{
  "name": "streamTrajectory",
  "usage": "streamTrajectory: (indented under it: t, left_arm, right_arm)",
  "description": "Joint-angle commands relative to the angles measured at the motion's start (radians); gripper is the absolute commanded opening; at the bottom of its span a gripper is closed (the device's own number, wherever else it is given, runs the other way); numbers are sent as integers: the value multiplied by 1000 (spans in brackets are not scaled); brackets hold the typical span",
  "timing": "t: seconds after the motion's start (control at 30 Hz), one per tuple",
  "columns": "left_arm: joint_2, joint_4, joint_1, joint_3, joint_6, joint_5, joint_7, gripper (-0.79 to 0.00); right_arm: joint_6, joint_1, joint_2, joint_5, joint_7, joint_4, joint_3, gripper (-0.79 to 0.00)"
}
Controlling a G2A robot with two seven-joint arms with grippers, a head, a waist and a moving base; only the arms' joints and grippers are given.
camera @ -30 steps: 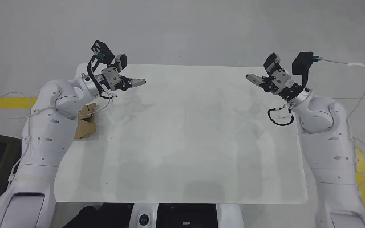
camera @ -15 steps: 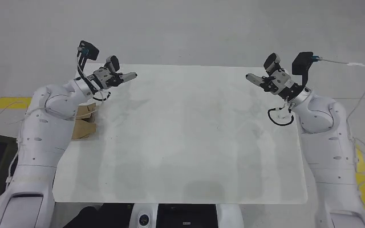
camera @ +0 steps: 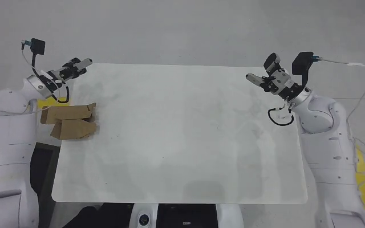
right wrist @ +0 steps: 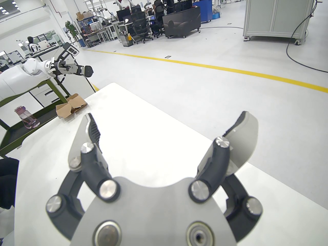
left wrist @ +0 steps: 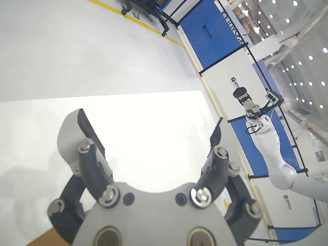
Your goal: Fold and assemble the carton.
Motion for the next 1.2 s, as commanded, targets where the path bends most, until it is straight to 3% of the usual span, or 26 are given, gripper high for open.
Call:
streamTrajectory:
  t: [0.0, 0.47, 0.9, 1.17]
  left_arm:
    - [11, 21, -1, -24, 12, 22, -1, 0]
    - [78, 147, 10, -162, 180, 231, 124, 0]
    - [110, 249, 33, -183, 412, 376, 210, 0]
    - [124, 272, 86, -206, 464, 348, 124, 0]
  right_arm:
    - [0, 0, 0, 0, 0, 0, 0, 0]
    - [0, 0, 0, 0, 0, 0, 0, 0]
    - [0, 0, 0, 0, 0, 0, 0, 0]
    - [0, 0, 0, 0, 0, 0, 0, 0]
